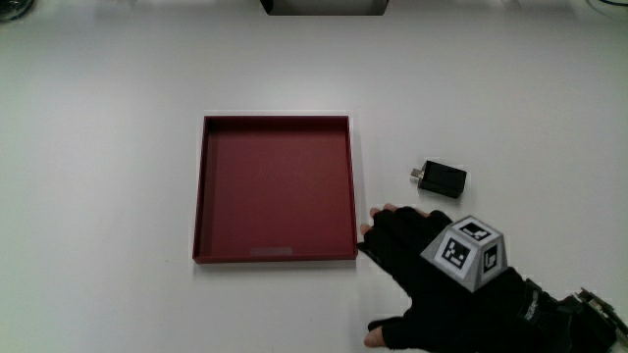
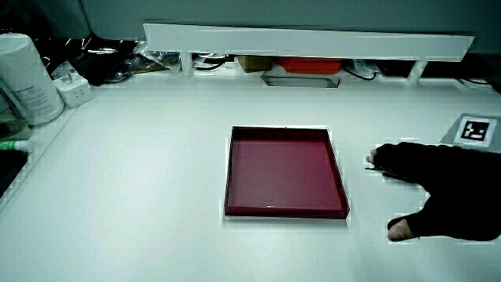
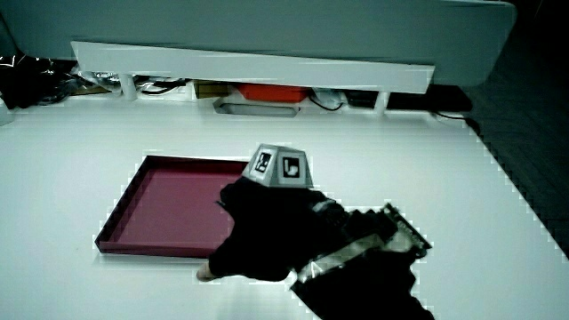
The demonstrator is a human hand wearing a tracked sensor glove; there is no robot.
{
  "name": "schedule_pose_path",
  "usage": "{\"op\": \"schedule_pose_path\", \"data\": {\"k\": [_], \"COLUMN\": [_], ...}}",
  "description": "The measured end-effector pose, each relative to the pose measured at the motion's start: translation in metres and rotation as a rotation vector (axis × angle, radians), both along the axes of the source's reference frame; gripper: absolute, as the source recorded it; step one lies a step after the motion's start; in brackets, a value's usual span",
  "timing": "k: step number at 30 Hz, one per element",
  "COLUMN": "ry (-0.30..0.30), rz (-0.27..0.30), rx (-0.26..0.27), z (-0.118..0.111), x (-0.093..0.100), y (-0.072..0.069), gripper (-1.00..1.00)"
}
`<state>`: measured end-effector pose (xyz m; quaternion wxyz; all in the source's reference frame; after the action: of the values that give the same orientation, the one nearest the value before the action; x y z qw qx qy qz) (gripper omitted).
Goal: Pick charger from desk
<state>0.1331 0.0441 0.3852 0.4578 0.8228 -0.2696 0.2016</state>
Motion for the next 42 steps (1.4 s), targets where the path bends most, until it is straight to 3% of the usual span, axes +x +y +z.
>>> {"op": "schedule_pose_path", "data": {"k": [2, 4, 7, 9, 11, 12, 14, 15, 20, 27, 42], "ry": [-0.008, 0.020, 0.019, 0.049, 0.075, 0.055, 0.095, 0.090, 0.139, 0.159, 0.243], "rz": [0.032, 0.057, 0.112, 0.140, 0.162, 0.173, 0.191, 0.222, 0.293, 0.394, 0.485], "rx": [0.012, 0.070, 0.079, 0.124, 0.127, 0.119, 0.143, 0.103, 0.069, -0.015, -0.092], "z": [-0.001, 0.000, -0.002, 0.009, 0.015, 0.005, 0.026, 0.027, 0.050, 0.071, 0.135], "x": [0.006, 0.014, 0.023, 0.032, 0.038, 0.035, 0.048, 0.050, 0.066, 0.082, 0.098], "y": [-0.007, -0.015, -0.028, -0.035, -0.041, -0.046, -0.053, -0.057, -0.076, -0.096, -0.110], "gripper": [0.00, 0.00, 0.00, 0.00, 0.00, 0.00, 0.00, 0.00, 0.00, 0.00, 0.00]}}
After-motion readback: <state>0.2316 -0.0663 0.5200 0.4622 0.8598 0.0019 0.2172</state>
